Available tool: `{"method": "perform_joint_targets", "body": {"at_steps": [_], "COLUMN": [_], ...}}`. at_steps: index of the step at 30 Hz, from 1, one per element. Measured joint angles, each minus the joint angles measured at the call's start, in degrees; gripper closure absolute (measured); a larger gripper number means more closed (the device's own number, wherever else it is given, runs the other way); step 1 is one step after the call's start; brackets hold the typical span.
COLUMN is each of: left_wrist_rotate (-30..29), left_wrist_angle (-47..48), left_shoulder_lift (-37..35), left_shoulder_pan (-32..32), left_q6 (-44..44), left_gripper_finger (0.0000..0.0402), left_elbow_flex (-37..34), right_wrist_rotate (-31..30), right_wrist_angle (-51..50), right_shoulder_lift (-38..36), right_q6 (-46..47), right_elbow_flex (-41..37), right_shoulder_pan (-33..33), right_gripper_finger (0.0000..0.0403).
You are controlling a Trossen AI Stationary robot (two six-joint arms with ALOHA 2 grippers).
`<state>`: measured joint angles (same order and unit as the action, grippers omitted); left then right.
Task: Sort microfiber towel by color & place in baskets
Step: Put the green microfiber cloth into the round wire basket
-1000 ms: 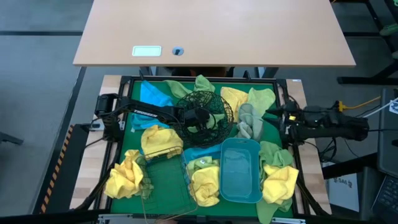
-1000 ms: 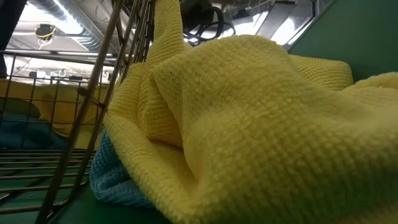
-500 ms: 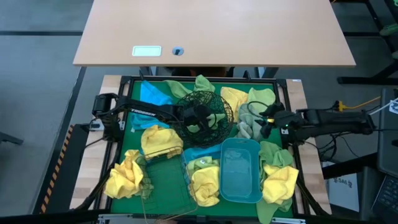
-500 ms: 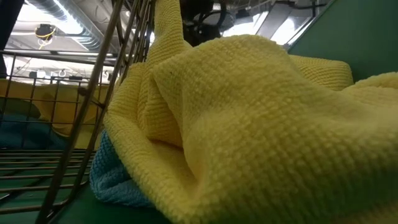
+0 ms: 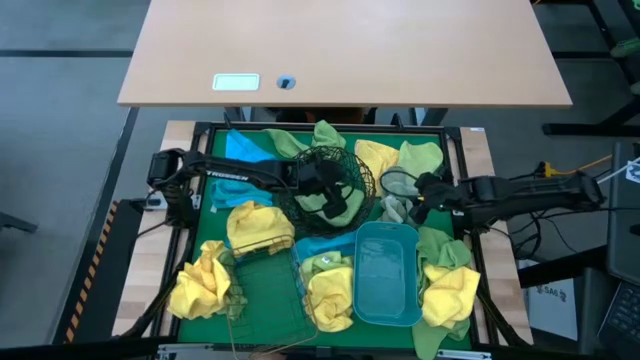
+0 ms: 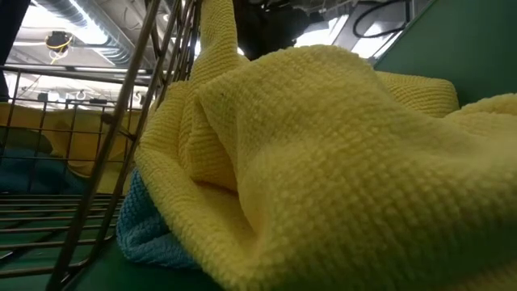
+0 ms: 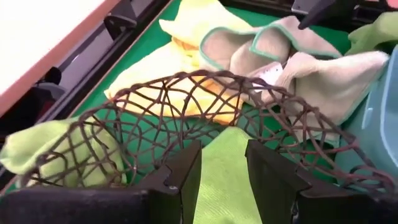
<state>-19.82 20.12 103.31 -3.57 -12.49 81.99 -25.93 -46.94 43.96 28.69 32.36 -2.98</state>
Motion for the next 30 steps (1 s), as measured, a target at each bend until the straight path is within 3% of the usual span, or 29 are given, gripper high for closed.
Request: {"method": "perform_joint_targets", "body": {"at_steps": [15,19,25,27,30], "left_wrist_rotate": [0.0,0.0,0.0,0.0,0.0], "left_wrist_angle": [4.9,4.8,4.8,4.9,4.8], "left_shoulder_lift": [0.0,0.0,0.0,0.0,0.0], "left_shoulder_pan": [0.0,0.0,0.0,0.0,0.0], "left_q6": [1.1,1.1,1.1,1.1,1.1], "left_gripper_finger": [0.0279,0.0279,0.0279,0.0279,0.0279], "left_elbow_flex": [4.1,4.1,4.1,4.1,4.1], "right_wrist_rotate": [-1.3,0.3,0.6,0.6,0.6], "right_wrist_angle": [0.6,0.9,0.9,0.9,0.8], "right_shoulder_lift": [11.0,12.8,13.3,13.3,13.1], "right_q6": [0.0,0.0,-0.5,-1.0,-1.3], "right_elbow_flex": [0.0,0.0,0.0,0.0,0.0], "right_shoulder_pan": [0.0,0.0,0.0,0.0,0.0], "right_gripper_finger": [0.0199,0.0242,0.0379,0.0391,0.0377]}}
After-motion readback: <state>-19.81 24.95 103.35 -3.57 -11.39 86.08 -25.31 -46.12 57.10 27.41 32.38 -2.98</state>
